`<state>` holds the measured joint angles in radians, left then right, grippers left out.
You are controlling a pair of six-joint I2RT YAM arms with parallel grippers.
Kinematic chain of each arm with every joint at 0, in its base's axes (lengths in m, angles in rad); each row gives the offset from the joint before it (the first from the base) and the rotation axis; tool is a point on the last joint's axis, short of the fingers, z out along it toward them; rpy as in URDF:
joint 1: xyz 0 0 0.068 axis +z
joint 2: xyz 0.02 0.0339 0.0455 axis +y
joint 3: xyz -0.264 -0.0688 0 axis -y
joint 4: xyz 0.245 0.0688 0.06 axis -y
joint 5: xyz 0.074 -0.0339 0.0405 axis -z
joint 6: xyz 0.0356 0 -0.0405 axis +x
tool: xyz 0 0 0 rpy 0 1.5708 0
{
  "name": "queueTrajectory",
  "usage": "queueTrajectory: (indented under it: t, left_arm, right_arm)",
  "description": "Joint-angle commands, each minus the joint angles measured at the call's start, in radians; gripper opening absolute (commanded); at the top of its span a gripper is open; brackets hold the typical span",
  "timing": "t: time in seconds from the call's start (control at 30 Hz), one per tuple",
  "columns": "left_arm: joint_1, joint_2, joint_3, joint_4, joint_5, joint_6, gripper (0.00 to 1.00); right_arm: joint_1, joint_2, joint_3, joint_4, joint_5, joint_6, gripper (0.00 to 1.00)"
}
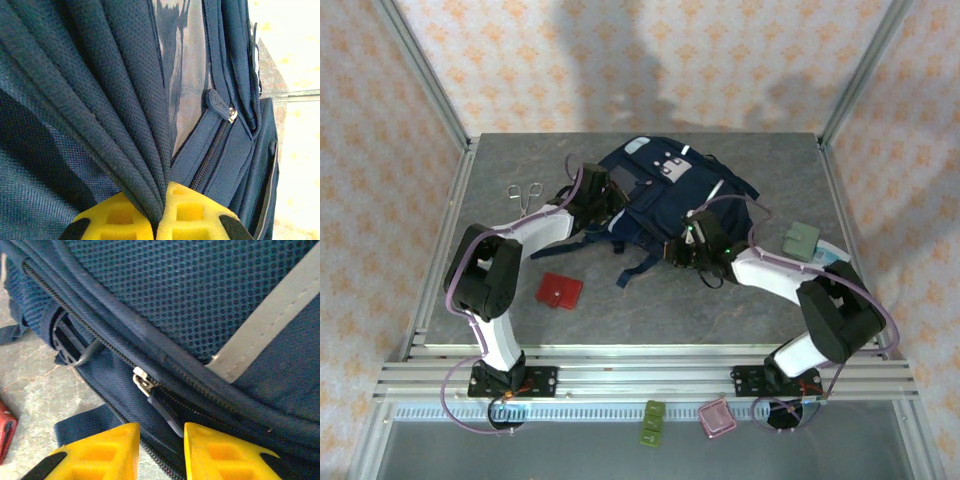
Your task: Pack books, pencil case, and school supplies into a backpack
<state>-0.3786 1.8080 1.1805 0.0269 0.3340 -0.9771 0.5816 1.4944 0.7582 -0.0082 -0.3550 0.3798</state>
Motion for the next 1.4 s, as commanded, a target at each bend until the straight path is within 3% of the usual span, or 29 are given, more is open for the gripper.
queueTrajectory:
  t: [0.0,0.1,0.27,0.43,0.53,0.63,0.7,1.03,1.13,1.17,1.23,1.33,1.37]
  left_arm:
    - [0.003,-0.006,0.006,0.040,0.006,0.008,0.00]
    - [0.000,-0.006,0.007,0.042,0.006,0.006,0.00]
    - [-0.006,-0.003,0.005,0.039,0.005,0.006,0.00]
    - [-0.007,0.003,0.003,0.042,0.004,0.001,0.00]
    - [-0.011,0.002,-0.001,0.051,0.016,-0.010,0.00]
    - [-0.035,-0.015,-0.018,0.060,0.013,-0.021,0.33]
    - [-0.057,-0.029,-0.042,0.068,0.003,-0.032,0.43]
    - [-0.200,0.020,-0.096,0.100,-0.070,-0.096,0.52]
    - [-0.206,0.059,-0.065,0.088,-0.096,-0.098,0.46]
    - [-0.206,0.066,-0.053,0.080,-0.105,-0.095,0.39]
    - [-0.203,0.080,-0.025,0.067,-0.109,-0.082,0.15]
    - [-0.199,0.088,0.019,0.034,-0.093,-0.069,0.00]
    - [-0.198,0.086,0.026,0.031,-0.085,-0.068,0.00]
  right_arm:
    - [-0.002,-0.024,-0.018,0.063,-0.025,-0.010,0.30]
    - [-0.003,0.006,-0.019,0.082,-0.013,0.002,0.35]
    - [-0.003,0.034,-0.016,0.121,0.060,0.031,0.35]
    - [-0.003,0.027,-0.015,0.109,0.046,0.011,0.17]
    - [-0.003,0.024,-0.051,0.130,-0.016,0.005,0.12]
    - [-0.002,0.027,-0.103,0.190,-0.086,0.025,0.09]
    - [0.000,0.029,-0.126,0.219,-0.099,0.042,0.08]
    - [0.001,0.032,-0.146,0.308,-0.130,0.072,0.08]
    - [0.001,0.034,-0.153,0.307,-0.130,0.067,0.08]
    - [0.001,0.030,-0.155,0.304,-0.128,0.065,0.08]
    - [0.002,0.003,-0.168,0.289,-0.109,0.059,0.08]
    - [0.000,-0.053,-0.180,0.250,-0.055,0.045,0.10]
    - [-0.003,-0.072,-0.182,0.240,-0.044,0.043,0.12]
